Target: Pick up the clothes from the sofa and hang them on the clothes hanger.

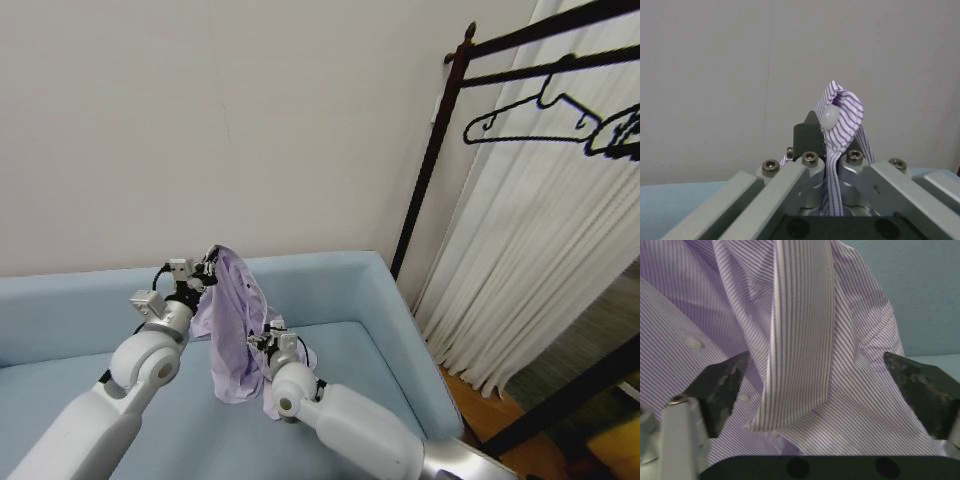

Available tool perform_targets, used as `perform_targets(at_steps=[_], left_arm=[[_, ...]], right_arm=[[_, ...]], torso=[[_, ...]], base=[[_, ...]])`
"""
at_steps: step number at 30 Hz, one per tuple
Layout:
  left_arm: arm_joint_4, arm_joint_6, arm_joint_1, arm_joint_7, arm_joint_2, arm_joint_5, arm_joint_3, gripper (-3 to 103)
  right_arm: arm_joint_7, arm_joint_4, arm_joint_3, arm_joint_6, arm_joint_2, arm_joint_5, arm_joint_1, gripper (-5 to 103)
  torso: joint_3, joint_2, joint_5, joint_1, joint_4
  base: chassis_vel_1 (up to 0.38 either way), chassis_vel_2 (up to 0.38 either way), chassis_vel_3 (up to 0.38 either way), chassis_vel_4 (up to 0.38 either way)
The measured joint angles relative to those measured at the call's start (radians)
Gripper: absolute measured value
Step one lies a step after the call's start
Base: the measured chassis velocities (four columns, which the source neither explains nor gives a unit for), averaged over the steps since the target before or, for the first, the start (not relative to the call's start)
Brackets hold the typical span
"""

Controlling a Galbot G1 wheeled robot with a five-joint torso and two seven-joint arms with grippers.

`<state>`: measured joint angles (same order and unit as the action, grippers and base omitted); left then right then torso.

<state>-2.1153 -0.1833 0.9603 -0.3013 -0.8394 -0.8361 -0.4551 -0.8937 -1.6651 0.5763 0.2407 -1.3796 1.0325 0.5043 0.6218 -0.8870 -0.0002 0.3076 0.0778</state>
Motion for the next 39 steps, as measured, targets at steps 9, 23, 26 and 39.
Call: perform_targets(at_steps=[9,23,26,39], left_arm=[[-0.001,0.0,0.012,0.003,0.005,-0.005,-0.023,0],[-0.001,0.001,0.029,0.006,0.001,-0.004,-0.035,0],[-0.002,0.002,0.028,0.006,0.001,-0.004,-0.037,0],[-0.021,0.01,0.026,0.008,0.002,-0.001,-0.064,0]], right_arm=[[-0.002,-0.006,0.018,0.0,0.006,-0.019,-0.005,54],[0.008,-0.023,0.018,0.001,0.051,-0.053,-0.029,5],[0.012,-0.029,0.017,0.001,0.076,-0.073,-0.043,1],[0.084,-0.147,-0.003,0.057,0.212,-0.053,-0.29,1]], torso=[[0.0,0.0,0.0001,0.0,0.0001],[0.0,0.0,0.0002,0.0,0.0],[0.0,0.0,0.0003,0.0,0.0001],[0.0,0.0,0.0004,0.0,0.0]], base=[[0.0,0.0,0.0,0.0],[0.0,0.0,0.0,0.0],[0.0,0.0,0.0,0.0],[0.0,0.0,0.0,0.0]])
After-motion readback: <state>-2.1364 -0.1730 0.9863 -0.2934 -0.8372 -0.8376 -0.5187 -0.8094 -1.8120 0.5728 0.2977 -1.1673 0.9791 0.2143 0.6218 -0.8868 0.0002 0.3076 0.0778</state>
